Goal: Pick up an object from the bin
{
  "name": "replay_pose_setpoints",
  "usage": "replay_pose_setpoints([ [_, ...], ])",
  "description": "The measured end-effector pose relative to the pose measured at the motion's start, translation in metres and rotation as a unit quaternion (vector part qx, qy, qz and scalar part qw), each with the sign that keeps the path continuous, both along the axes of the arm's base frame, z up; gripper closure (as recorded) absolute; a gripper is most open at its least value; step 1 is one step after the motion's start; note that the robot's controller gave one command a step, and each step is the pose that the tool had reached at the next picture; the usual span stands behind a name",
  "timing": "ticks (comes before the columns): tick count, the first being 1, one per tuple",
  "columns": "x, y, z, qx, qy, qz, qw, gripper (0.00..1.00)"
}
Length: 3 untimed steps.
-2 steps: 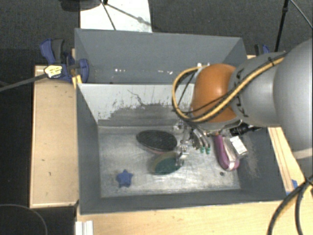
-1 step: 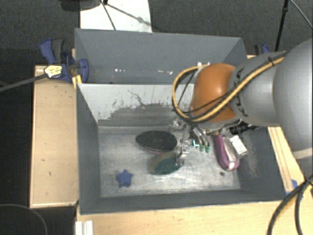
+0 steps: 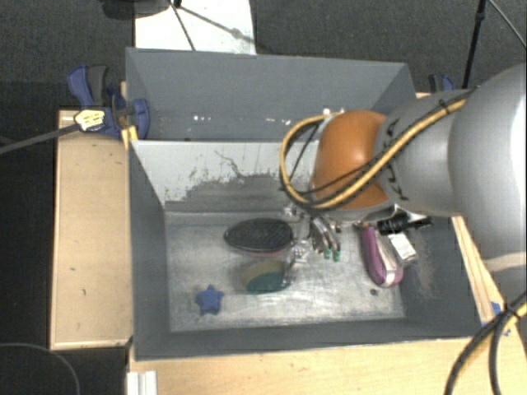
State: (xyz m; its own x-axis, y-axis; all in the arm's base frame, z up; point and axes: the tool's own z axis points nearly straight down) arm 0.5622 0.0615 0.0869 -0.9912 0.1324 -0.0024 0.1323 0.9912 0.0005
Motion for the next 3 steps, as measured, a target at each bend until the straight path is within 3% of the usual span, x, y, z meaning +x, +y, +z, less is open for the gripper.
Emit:
replay_pose_setpoints([
  [1,-0.039,0.040,0.045,0.001,-0.0013,-0.040,0.9992,0.00],
  [2,-0.014,0.089,-0.003,0.002,0.0044,-0.110,0.9939,0.00],
  [3,-0.012,0.088,-0.002,0.003,0.0024,-0.109,0.9941,1.00],
])
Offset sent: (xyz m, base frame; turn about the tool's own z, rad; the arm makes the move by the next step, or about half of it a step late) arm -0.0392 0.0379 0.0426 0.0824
